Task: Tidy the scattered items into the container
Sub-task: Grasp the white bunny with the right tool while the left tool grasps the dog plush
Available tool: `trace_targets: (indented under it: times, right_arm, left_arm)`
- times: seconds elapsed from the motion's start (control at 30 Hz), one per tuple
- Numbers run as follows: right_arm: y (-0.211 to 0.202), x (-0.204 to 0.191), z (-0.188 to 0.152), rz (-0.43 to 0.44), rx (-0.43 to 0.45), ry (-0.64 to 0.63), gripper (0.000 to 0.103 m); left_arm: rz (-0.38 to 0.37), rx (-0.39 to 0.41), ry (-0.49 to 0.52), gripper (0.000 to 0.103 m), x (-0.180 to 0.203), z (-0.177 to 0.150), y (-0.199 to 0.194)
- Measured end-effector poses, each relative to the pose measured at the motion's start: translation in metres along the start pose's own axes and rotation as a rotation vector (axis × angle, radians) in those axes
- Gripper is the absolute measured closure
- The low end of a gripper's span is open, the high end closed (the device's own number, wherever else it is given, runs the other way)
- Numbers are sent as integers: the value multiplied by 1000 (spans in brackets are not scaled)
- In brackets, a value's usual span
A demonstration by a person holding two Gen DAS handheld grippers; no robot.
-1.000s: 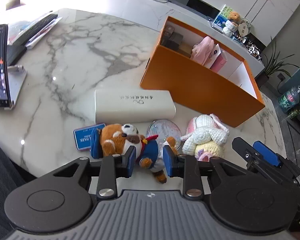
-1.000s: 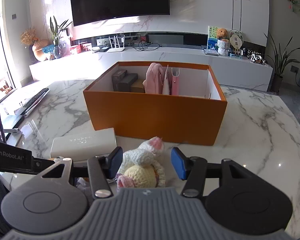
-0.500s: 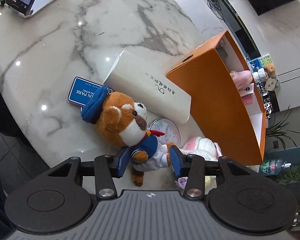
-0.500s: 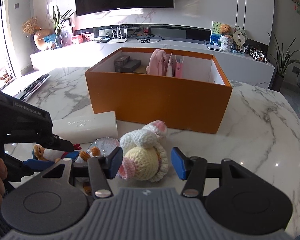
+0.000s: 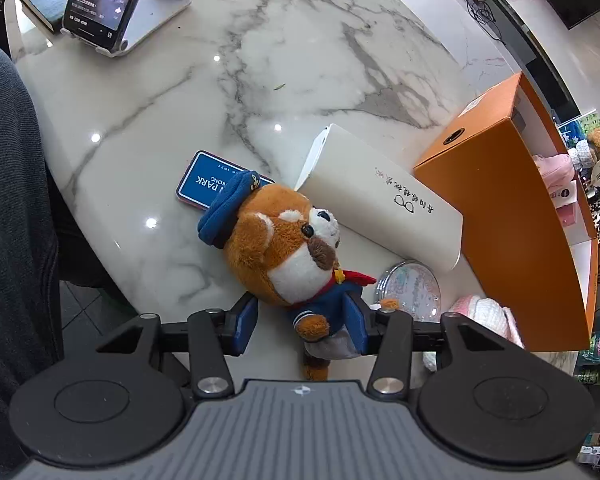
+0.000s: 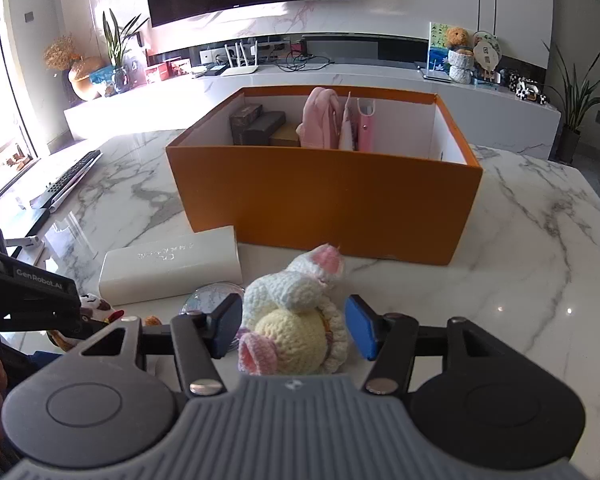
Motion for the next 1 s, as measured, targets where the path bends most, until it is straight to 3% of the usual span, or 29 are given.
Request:
trace_targets:
  times: [0.2, 0.4, 0.57, 1.0]
  right_arm:
    - [31, -3, -2, -1, -83, -5, 37]
    - [56, 0, -2, -10, -155, -3, 36]
    - [64, -1, -11, -11, -200, -25, 37]
    - [42, 11, -17, 14, -219, -13, 48]
  left_arm:
    - [-39, -1, -122, 48, -6, 10, 0]
    - [-18, -15, -136, 47, -8, 12, 12]
    - [-21, -10, -99, 46, -7, 14, 15]
    - [-69, -28, 90, 61, 2, 16, 8]
Point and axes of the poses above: each gripper's, at about its wrist camera, not at the fingertips, and y roughly the way its jaws point, x to its right, z to its top, the point moved 7 cm from there along y, roughly the way its jaws point, and after that the axes turned 9 degrees about x, right-handed, at the moved point
